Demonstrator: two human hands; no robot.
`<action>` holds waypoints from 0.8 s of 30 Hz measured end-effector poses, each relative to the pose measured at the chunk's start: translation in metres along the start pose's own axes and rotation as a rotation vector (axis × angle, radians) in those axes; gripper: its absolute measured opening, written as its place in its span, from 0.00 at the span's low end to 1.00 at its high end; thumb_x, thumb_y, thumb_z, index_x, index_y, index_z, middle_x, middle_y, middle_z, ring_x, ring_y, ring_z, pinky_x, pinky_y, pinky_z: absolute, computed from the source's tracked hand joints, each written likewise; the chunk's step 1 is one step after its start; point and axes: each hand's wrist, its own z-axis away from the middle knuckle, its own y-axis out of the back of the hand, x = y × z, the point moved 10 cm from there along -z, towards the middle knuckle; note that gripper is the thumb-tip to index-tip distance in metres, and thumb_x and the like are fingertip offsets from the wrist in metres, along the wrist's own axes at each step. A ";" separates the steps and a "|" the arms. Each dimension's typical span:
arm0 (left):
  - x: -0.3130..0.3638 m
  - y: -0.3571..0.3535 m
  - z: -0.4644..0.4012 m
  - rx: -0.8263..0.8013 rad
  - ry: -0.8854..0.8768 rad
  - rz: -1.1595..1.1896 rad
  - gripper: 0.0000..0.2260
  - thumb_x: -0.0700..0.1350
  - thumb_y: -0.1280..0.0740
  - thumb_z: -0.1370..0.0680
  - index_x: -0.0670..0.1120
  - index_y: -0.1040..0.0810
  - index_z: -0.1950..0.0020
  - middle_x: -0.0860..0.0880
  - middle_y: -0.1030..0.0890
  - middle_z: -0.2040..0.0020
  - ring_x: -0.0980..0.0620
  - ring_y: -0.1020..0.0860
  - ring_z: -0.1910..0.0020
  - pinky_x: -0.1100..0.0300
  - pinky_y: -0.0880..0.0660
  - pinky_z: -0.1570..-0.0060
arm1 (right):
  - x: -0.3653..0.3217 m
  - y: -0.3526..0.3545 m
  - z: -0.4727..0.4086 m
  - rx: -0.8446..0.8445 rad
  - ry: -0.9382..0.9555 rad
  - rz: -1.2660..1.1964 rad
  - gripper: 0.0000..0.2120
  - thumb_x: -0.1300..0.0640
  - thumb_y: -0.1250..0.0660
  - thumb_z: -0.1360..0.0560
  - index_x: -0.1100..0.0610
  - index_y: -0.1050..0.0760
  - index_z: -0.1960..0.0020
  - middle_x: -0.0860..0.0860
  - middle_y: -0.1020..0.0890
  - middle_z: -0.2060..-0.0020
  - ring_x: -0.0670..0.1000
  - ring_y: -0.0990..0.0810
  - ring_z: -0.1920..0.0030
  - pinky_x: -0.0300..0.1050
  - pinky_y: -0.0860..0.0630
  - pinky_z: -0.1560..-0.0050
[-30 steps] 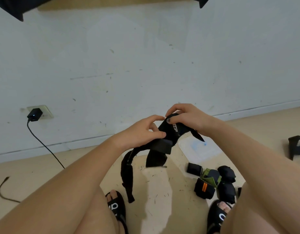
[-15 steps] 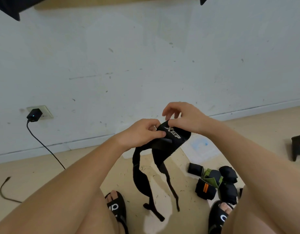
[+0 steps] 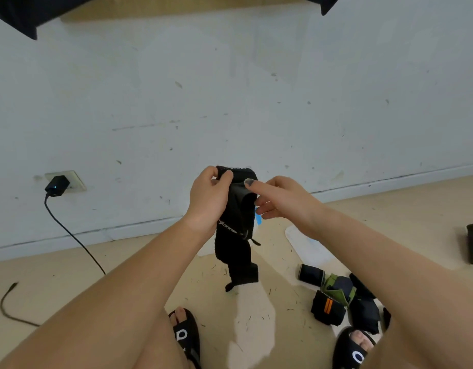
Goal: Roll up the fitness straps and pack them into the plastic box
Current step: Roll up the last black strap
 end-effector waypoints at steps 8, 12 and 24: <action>0.006 -0.001 0.000 0.059 -0.032 0.037 0.12 0.51 0.35 0.21 0.41 0.26 0.52 0.34 0.20 0.51 0.44 0.22 0.59 0.48 0.25 0.57 | 0.004 -0.031 -0.004 -0.101 0.027 -0.176 0.13 0.52 0.33 0.17 0.60 0.20 0.39 0.57 0.13 0.45 0.55 0.14 0.45 0.51 0.18 0.39; 0.007 -0.005 -0.002 0.028 -0.036 0.028 0.13 0.50 0.35 0.19 0.38 0.28 0.50 0.39 0.22 0.57 0.47 0.24 0.60 0.51 0.28 0.59 | -0.002 -0.027 -0.009 0.001 0.096 -0.190 0.11 0.58 0.39 0.16 0.52 0.19 0.41 0.55 0.13 0.46 0.56 0.14 0.44 0.59 0.19 0.37; 0.017 0.009 -0.007 0.011 -0.031 0.029 0.13 0.51 0.37 0.16 0.46 0.31 0.57 0.50 0.31 0.62 0.55 0.33 0.64 0.61 0.35 0.61 | -0.008 0.033 -0.012 0.048 0.099 -0.434 0.07 0.60 0.39 0.16 0.57 0.23 0.46 0.53 0.21 0.59 0.51 0.19 0.59 0.44 0.24 0.56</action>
